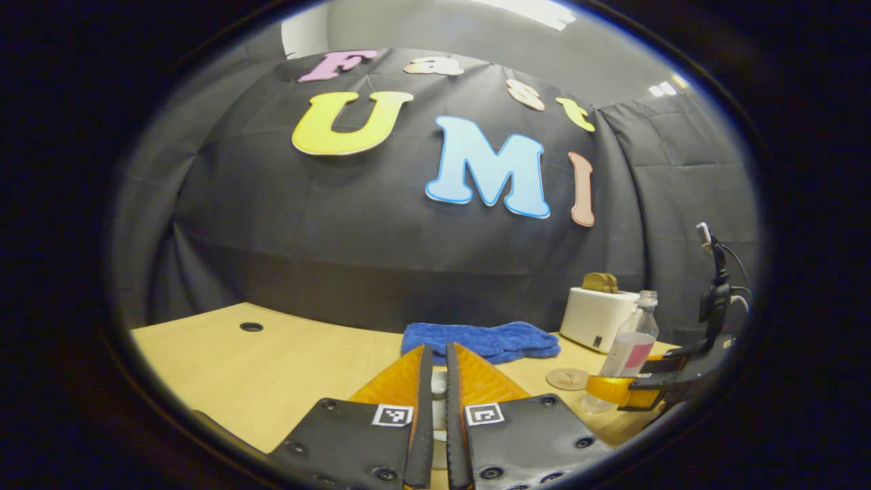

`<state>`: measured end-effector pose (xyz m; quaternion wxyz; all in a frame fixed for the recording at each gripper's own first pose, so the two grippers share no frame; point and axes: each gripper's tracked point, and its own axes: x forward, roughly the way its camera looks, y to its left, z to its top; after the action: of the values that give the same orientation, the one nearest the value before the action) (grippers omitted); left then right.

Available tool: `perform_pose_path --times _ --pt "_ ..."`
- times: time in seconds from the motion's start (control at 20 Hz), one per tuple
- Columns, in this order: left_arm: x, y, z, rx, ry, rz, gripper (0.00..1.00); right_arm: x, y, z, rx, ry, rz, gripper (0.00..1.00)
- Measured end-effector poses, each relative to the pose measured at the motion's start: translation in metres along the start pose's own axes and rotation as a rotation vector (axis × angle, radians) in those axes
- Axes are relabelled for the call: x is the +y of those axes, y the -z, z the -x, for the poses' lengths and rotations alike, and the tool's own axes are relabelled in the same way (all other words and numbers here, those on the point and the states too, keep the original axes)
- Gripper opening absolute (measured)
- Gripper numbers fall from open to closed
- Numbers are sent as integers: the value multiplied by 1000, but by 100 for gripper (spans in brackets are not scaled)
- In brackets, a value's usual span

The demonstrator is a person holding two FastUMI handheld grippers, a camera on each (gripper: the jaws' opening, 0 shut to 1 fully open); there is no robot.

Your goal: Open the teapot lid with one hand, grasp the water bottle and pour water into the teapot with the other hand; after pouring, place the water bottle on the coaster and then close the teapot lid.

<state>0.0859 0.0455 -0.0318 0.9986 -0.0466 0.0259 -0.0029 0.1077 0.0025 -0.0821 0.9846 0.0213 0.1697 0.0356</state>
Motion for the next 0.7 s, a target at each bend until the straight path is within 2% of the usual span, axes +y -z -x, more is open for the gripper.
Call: perform_pose_path --times 0.05,0.15,0.25,0.4,0.5,0.6,0.7 --pt "7 -2 0 -6 -18 -2 17 -1 2 0 0 5 2 94" --pt "19 -4 0 -12 -43 -2 14 -2 2 -1 5 8 -2 80" --pt "32 -5 0 -16 -70 11 17 0 3 -1 10 2 -7 79" --pt "52 -6 0 -24 -110 34 11 -3 4 3 13 16 -6 77" --pt "69 -1 -1 -15 -150 26 17 -2 3 3 8 10 -6 76" --pt "80 2 -1 -9 -172 50 14 -1 3 4 6 5 -2 76" --pt "94 3 0 -6 -197 61 17 -2 3 2 4 12 2 72"
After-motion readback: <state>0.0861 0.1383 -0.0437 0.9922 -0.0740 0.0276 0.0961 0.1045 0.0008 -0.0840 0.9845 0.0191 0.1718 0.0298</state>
